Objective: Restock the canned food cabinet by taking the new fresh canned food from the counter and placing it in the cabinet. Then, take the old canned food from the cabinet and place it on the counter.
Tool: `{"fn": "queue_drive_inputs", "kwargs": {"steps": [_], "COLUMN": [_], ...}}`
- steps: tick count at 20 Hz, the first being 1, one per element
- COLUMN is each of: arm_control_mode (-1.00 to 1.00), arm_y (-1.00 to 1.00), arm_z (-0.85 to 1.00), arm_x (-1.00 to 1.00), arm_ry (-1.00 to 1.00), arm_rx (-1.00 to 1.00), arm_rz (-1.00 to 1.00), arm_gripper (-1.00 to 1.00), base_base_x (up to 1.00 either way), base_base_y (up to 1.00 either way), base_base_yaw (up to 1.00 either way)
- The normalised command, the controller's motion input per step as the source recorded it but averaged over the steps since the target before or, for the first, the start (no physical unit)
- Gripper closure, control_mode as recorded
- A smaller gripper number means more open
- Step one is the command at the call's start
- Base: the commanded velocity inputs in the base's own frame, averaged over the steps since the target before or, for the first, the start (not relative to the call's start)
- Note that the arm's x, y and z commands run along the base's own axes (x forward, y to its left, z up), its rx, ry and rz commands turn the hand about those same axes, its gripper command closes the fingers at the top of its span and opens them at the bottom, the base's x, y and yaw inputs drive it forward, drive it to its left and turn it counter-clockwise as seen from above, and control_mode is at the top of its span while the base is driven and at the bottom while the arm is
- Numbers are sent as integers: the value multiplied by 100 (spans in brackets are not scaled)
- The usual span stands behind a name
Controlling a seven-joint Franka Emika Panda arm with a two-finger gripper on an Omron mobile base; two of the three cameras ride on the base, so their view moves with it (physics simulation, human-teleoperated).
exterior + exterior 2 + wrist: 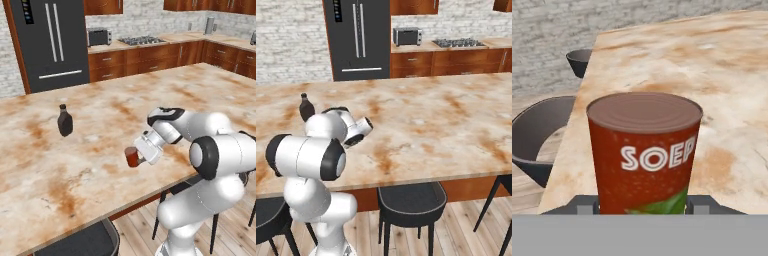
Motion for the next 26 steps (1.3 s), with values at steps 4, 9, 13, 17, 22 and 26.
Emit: {"fn": "queue_drive_inputs", "kwargs": {"steps": [4, 9, 13, 17, 22, 26], "arm_control_mode": [-100, -100, -100, -100, -100, -100], "arm_y": [1, 0, 0, 0, 0, 0], "arm_z": [-54, -4, 9, 78, 100, 100], "arm_x": [3, 0, 0, 0, -53, -97], "arm_ry": [-20, -3, 0, -1, -18, -28], "arm_rx": [2, 0, 1, 4, 0, 0], "arm_rz": [1, 0, 0, 0, 0, 0], "arm_gripper": [-100, -100, -100, -100, -100, -100], "base_base_x": [0, 0, 0, 0, 0, 0], "base_base_y": [0, 0, 0, 0, 0, 0], "base_base_yaw": [0, 0, 0, 0, 0, 0]}}
